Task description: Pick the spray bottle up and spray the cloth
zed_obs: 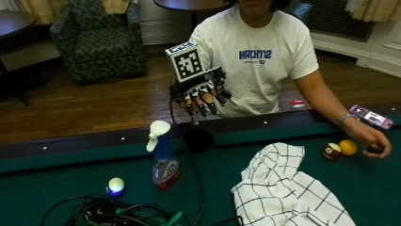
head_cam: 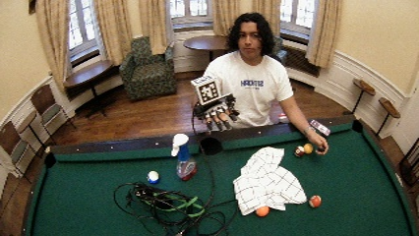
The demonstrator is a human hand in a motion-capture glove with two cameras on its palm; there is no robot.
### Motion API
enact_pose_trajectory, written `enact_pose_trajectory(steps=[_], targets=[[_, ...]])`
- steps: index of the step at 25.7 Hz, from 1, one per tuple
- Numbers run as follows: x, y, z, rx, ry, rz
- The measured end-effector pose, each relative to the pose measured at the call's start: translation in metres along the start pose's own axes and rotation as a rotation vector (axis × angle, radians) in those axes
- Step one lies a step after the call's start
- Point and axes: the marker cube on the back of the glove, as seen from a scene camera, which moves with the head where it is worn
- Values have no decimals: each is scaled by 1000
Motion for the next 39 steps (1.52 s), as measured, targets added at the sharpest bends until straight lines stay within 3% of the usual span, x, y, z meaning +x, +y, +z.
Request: enact_pose_trajectory(steps=[7,23,39], targets=[[48,14,-4,188,-66,35],[84,30,-18,170,-133,143],[147,15,20,285,-495,299]])
